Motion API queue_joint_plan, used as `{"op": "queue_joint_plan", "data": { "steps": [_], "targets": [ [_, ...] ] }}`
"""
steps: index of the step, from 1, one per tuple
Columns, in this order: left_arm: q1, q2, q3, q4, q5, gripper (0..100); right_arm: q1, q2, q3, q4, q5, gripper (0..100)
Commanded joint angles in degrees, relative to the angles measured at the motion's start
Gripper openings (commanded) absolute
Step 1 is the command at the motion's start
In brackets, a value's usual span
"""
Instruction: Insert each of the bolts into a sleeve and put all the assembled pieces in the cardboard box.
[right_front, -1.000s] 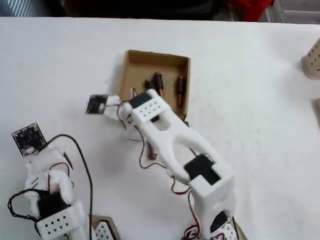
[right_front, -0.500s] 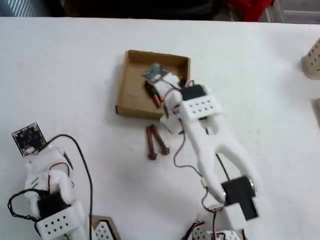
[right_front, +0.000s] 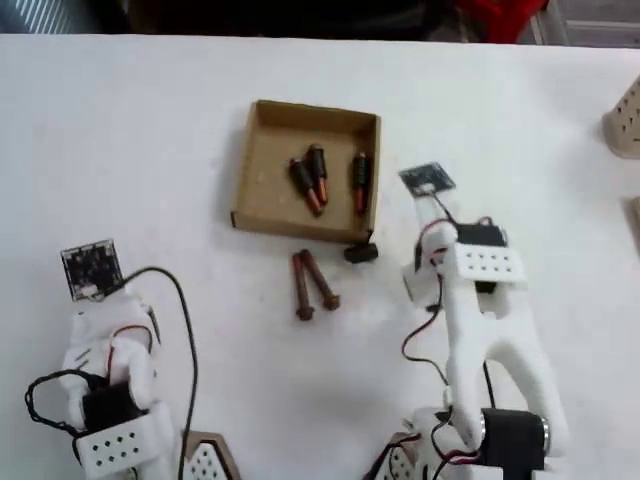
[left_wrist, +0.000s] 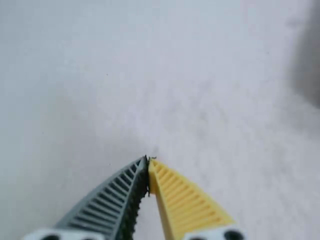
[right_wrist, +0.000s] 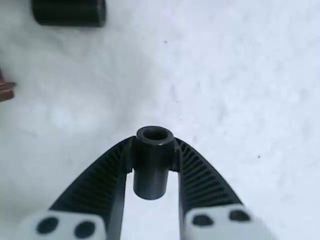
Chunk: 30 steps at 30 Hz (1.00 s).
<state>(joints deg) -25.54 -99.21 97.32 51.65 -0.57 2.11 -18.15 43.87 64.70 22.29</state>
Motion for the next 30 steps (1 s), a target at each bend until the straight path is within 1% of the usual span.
{"op": "queue_joint_plan", "data": {
  "steps": [1, 3, 6, 12, 15, 18, 23, 26, 30],
  "targets": [
    [3.5, -0.3, -0.1, 0.7, -3.6, 2, 5.1, -3.0, 3.4, -3.3, -0.4, 1.7],
    [4.3, -0.3, -0.8, 2.5, -4.5, 2, 7.4, -4.2, 4.8, -3.7, 0.9, 1.7],
    [5.7, -0.3, -1.8, 4.9, -4.7, 2, 9.0, -6.4, 7.0, -4.0, 3.0, 1.7],
    [8.7, -0.2, -2.2, 5.4, -4.8, 2, 9.6, -10.7, 12.7, -7.8, 3.2, 1.7],
    [10.8, 1.0, -5.6, 9.4, -4.8, 2, 11.1, -11.5, 13.3, -7.8, 3.2, 1.7],
    [11.8, 7.9, -11.3, 10.4, -4.8, 2, 12.4, -11.4, 14.5, -9.8, 3.3, 1.7],
    [12.5, 26.6, -24.0, 10.5, -4.8, 2, 13.9, -11.4, 16.6, -13.1, 3.3, 1.7],
    [16.4, 36.4, -30.1, 10.5, -4.6, 2, 14.2, -11.4, 16.7, -13.2, 3.3, 1.7],
    [24.7, 44.4, -35.0, 10.5, -4.5, 2, 14.3, -11.3, 18.0, -15.8, 3.3, 1.7]
  ]
}}
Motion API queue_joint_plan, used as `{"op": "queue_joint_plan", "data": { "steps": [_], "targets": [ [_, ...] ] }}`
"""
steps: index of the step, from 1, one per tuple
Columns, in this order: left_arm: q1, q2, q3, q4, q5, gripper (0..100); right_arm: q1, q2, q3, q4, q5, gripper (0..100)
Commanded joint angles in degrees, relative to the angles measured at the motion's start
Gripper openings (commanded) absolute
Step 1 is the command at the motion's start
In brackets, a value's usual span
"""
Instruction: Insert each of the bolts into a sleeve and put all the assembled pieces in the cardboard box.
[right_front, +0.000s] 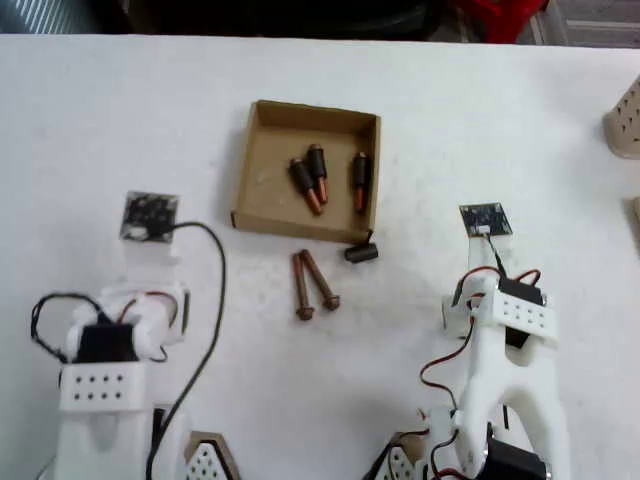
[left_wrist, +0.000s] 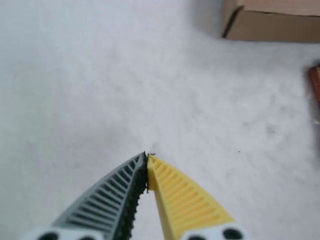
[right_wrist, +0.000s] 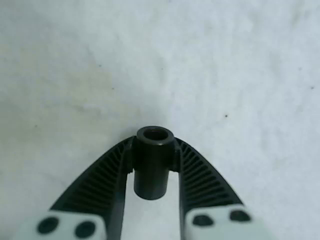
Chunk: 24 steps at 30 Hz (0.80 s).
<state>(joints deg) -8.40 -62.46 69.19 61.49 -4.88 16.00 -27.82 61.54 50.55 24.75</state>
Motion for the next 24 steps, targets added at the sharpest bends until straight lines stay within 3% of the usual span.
{"op": "queue_joint_plan", "data": {
  "steps": [1, 8, 12, 18, 24],
  "targets": [
    [9.8, 8.7, -7.6, 0.6, -0.4, 2, 0.4, -1.6, 0.5, -2.0, 0.9, 1.7],
    [25.5, 10.6, -9.6, -5.4, -0.6, 2, 0.3, -1.6, 1.4, -2.1, 4.8, 1.7],
    [31.0, 10.7, -9.4, -9.4, -0.2, 3, 0.3, -1.6, 1.6, -2.2, 5.2, 1.7],
    [32.7, 22.5, -11.5, -15.3, 7.8, 13, 0.2, -1.7, 1.8, -2.2, 5.3, 1.7],
    [32.3, 44.5, -23.1, -18.5, 10.1, 13, 0.2, -1.7, 1.8, -2.2, 5.4, 1.7]
  ]
}}
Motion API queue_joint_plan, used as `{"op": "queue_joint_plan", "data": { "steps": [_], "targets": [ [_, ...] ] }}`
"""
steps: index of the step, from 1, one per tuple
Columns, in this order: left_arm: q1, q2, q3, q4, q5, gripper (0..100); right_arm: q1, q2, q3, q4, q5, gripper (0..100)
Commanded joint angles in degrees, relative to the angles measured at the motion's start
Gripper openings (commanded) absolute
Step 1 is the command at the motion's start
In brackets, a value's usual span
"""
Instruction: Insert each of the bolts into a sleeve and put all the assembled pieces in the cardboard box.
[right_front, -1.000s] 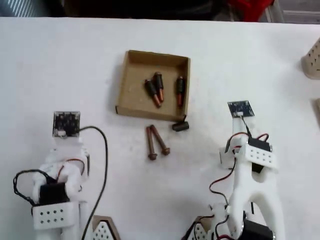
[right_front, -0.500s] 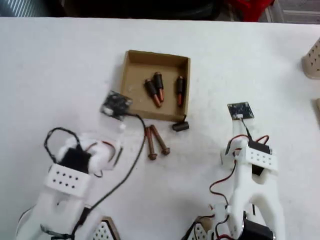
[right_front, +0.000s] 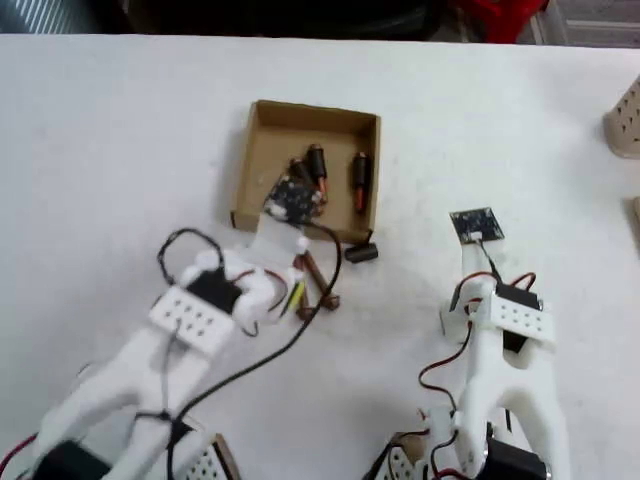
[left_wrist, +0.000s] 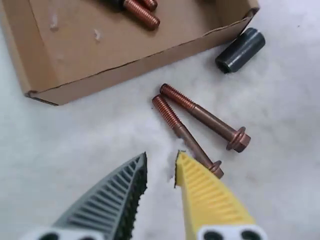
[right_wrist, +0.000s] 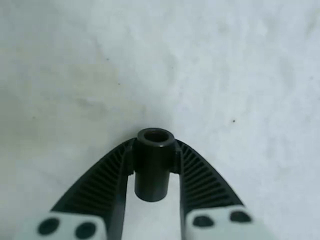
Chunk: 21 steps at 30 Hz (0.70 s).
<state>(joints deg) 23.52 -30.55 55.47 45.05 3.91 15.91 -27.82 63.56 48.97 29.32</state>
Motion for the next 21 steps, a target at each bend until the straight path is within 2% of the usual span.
{"op": "queue_joint_plan", "data": {
  "steps": [1, 16, 21],
  "targets": [
    [0.4, 15.3, -11.4, -2.1, 1.3, 13, 0.3, -1.7, -0.3, -0.6, 0.8, 1.7],
    [0.4, 38.5, -26.3, -2.0, 1.8, 13, 0.2, -1.7, -0.2, -0.7, 0.8, 1.7],
    [-1.8, 43.4, -31.9, 3.0, 8.3, 13, 0.3, -1.7, -0.2, -0.7, 0.8, 1.7]
  ]
}}
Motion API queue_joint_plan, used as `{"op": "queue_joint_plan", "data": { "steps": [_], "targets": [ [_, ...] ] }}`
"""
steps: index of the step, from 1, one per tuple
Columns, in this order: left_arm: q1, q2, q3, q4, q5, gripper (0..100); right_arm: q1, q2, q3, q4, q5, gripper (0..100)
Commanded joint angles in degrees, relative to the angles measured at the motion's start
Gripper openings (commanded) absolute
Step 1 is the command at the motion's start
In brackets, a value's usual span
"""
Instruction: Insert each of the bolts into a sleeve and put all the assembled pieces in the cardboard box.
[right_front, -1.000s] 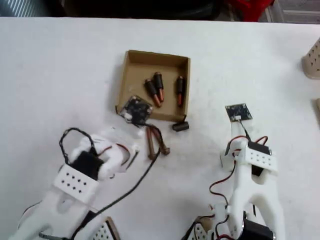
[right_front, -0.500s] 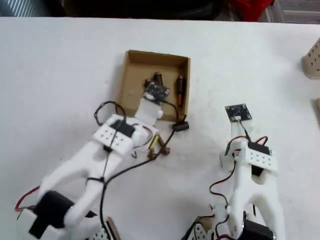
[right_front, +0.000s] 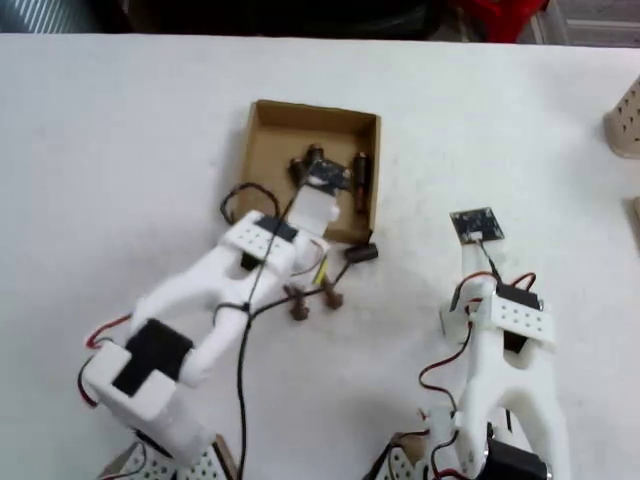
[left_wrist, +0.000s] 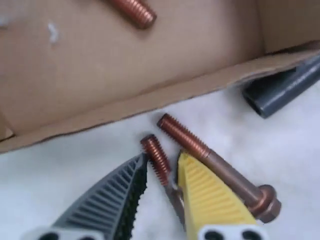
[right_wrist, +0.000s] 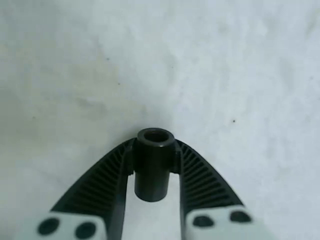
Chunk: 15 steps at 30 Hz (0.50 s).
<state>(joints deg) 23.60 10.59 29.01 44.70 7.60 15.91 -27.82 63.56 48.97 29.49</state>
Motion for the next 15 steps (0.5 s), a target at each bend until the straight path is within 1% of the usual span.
{"op": "queue_joint_plan", "data": {
  "steps": [1, 5, 8, 10, 14, 15],
  "targets": [
    [-2.5, 2.7, -6.0, 4.3, 4.9, 13, 0.3, -1.7, -0.2, -0.7, 0.6, 1.7],
    [-4.9, 3.0, -6.3, 7.8, 5.3, 11, 0.3, -1.7, -0.2, -0.7, 0.6, 1.7],
    [-7.2, 3.0, -6.2, 9.3, 4.8, 2, 0.3, -1.7, -0.1, -1.4, 0.6, 1.7],
    [-8.7, 3.0, -6.2, 10.9, 4.8, 3, 0.3, -1.7, -0.1, -1.4, 0.6, 1.7],
    [-13.7, 2.9, -6.4, 11.8, 5.5, 2, 0.3, -1.7, -0.1, -1.4, 0.6, 1.7],
    [-15.3, 2.9, -6.3, 11.8, 6.8, 2, 0.3, -1.7, -0.1, -1.4, 0.6, 1.7]
  ]
}}
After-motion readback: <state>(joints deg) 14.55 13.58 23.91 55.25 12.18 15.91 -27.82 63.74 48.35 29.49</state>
